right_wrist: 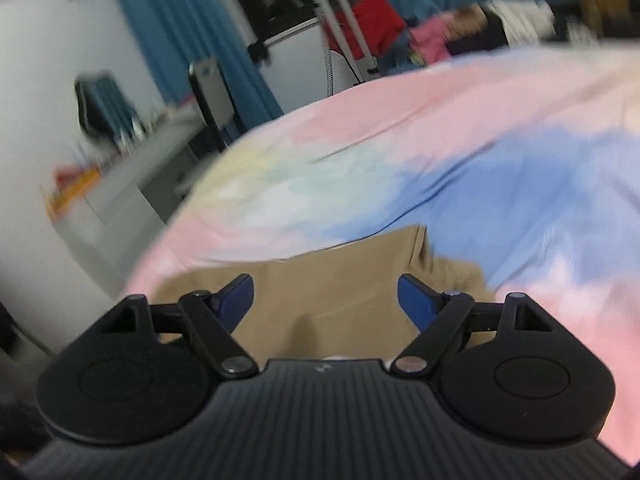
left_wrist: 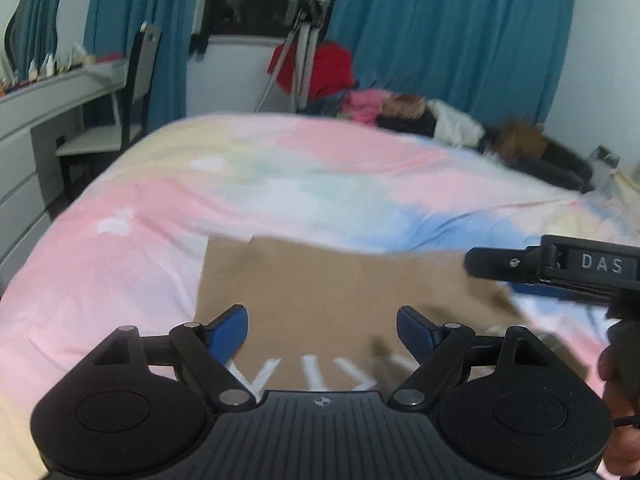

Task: Fold clothes
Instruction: 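Release the T-shirt and pull both grippers back from it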

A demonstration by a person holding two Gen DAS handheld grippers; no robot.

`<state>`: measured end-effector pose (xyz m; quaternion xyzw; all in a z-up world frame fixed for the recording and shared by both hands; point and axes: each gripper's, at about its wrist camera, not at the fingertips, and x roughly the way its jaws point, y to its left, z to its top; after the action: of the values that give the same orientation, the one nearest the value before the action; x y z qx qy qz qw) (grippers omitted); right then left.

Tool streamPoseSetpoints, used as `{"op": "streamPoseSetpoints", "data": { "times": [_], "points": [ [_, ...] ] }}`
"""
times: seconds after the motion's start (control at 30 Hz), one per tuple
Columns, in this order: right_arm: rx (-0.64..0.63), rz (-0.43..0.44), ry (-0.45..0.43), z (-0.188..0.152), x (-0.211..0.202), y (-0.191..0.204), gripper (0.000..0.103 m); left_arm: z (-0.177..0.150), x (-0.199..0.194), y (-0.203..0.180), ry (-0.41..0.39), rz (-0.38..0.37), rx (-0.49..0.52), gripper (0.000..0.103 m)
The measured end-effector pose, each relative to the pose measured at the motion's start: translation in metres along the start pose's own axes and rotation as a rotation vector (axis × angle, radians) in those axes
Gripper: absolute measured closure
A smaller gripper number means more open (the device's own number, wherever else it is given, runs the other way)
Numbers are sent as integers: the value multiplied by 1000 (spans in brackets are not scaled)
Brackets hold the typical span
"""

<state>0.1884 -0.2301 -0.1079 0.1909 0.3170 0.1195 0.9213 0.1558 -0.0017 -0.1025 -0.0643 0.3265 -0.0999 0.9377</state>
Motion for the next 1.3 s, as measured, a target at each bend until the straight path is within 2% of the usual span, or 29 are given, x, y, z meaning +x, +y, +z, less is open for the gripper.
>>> {"op": "streamPoseSetpoints", "data": {
  "times": [0.13,0.23,0.37,0.53,0.67,0.87,0.93,1.03,1.13,1.3],
  "points": [
    [-103,-50,38,1,27,5,26,-6,14,0,25,53,58,20],
    [-89,-62,79,-8,51,-3,28,-9,24,-2,33,70,91,20],
    [-113,-60,74,-11,53,-1,29,-13,25,-5,25,84,115,20],
    [-79,-42,36,-12,37,3,29,-14,7,-10,9,85,120,20],
    [-133,-53,-10,-19,9,17,29,-22,-26,-15,-26,73,110,20],
    [-137,-85,-35,-36,-38,23,29,-31,-72,-21,-71,71,94,20],
    [-135,-100,-28,-41,-44,23,29,-34,-75,-23,-57,69,100,20],
    [-142,-128,2,-48,-33,19,30,-44,-61,-27,4,101,145,20],
    [-149,-150,43,-56,-16,14,29,-57,-43,-21,72,99,124,18],
    [-148,-151,62,-63,-6,10,28,-57,-51,-17,78,99,66,19]
  ]
}}
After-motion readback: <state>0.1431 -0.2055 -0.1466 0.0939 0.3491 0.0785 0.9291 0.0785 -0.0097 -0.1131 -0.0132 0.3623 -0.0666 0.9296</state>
